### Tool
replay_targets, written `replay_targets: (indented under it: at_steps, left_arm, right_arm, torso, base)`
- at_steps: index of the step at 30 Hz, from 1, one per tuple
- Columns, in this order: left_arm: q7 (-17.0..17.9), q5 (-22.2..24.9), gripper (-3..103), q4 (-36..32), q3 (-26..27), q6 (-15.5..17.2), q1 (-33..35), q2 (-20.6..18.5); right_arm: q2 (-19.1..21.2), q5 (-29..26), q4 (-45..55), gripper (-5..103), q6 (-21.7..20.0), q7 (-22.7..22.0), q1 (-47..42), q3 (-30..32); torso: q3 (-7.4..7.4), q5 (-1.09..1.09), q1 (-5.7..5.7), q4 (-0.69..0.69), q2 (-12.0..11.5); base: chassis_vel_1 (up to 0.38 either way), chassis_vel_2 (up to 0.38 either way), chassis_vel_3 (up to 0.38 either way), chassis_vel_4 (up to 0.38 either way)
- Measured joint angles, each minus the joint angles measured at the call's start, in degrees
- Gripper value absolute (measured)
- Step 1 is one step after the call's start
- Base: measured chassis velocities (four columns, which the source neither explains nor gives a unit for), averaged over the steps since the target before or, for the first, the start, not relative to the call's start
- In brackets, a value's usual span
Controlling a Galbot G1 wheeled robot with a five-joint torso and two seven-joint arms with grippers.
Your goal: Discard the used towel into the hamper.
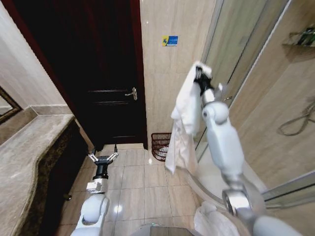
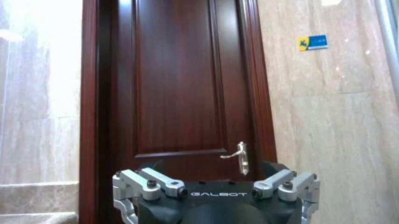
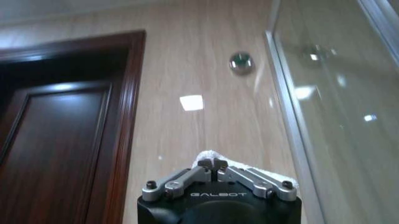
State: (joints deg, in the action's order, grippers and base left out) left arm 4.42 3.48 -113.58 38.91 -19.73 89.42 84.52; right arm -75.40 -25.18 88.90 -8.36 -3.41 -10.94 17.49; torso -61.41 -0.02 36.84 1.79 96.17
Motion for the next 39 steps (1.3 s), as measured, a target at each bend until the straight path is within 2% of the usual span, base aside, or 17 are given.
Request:
replay_targets:
  at_steps: [9, 15, 27, 39]
  left_arm:
    - [-0.27, 1.38, 100, 0.43, 1.98, -0.88, 0.31, 0.47]
    - [-0.49, 2.14, 100, 0.57, 2.98, -1.24, 0.34, 0.35]
    - [-0.86, 3.11, 100, 0.32, 3.76, -1.31, 0.09, -0.26]
    - [-0.97, 2.94, 100, 0.31, 3.4, -1.67, 0.31, 0.2]
  right_arm:
    - [0.97, -4.19, -8.17, 1, -1.72, -0.84, 15.65, -3.69]
    - [1.13, -4.64, -9.49, 1, -3.99, -1.08, 20.44, -5.01]
    - [1.6, -4.8, -8.61, 1, -4.54, -1.76, 20.08, -6.05]
    - [2.85, -6.2, -4.8, 1, -5.78, -2.41, 17.52, -6.01]
  torso:
    - [0.0, 0.0, -0.01, -0.01, 0.0]
    - [0.01, 0.0, -0.02, -0.01, 0.01]
    - [0.01, 0.02, -0.03, -0.02, 0.01]
    - [0.0, 0.02, 0.03, -0.02, 0.0]
  base:
    - [0.0, 0.0, 0.0, 0.0]
    - [0.0, 0.0, 0.0, 0.0]
    - [0.0, 0.0, 0.0, 0.0]
    - [-0.099, 0.091, 0.104, -0.1]
